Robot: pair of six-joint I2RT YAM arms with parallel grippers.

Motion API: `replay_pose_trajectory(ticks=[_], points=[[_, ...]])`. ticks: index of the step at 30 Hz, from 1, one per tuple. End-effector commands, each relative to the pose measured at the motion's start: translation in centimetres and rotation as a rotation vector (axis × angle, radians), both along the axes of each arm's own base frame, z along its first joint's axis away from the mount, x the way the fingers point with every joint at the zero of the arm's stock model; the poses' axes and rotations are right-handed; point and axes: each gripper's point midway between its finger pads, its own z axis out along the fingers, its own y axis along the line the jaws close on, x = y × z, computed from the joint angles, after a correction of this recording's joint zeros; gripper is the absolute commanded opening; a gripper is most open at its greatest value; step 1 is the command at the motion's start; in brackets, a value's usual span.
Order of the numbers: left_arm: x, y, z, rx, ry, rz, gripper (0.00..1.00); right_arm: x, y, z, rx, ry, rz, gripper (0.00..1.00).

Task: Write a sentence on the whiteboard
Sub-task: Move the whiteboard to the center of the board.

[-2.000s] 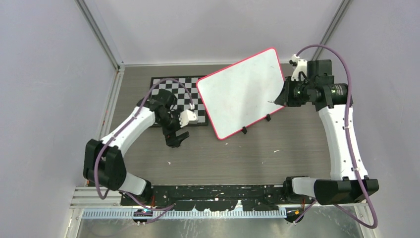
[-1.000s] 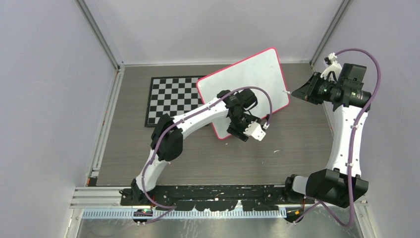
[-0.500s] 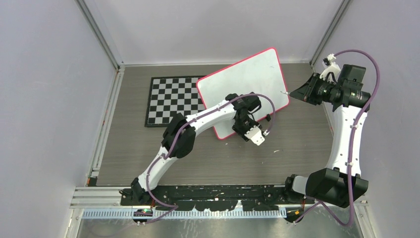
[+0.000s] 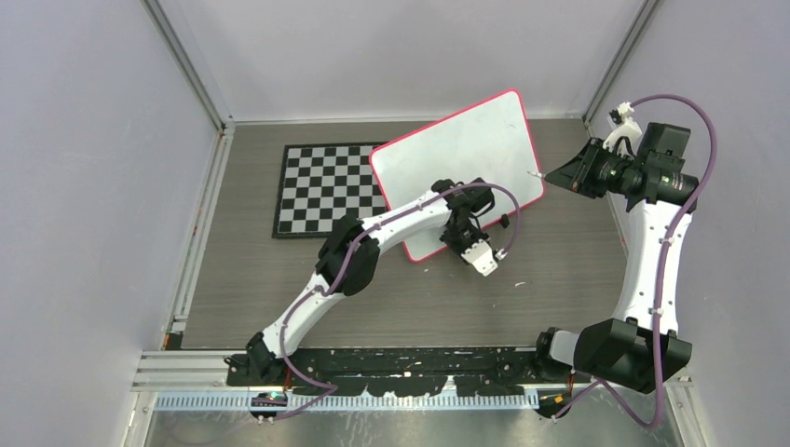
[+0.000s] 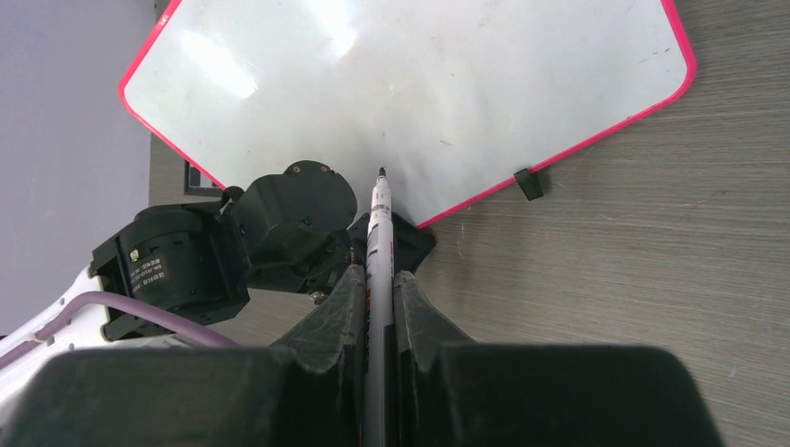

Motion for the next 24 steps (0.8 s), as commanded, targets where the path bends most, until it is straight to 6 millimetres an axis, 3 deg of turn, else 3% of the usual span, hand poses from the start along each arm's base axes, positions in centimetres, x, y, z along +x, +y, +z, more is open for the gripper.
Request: replay_pose_trajectory(ticks=[1, 9, 24], points=[[-0.5, -0.1, 1.2, 0.005, -0.016, -0.056, 0.25, -0.2, 0.2, 1.6, -0.001, -0.069, 0.009, 0.00], [-2.8, -0.6, 2.0, 0.013, -0.007, -0.107, 0.09, -0.2, 0.5, 1.8, 0.024, -0.067, 0.018, 0.00], [-6.9, -1.1, 2.4, 0.060, 0.015, -0.153, 0.05, -1.0, 0.8, 2.7, 0.018, -0.102, 0.027, 0.00]])
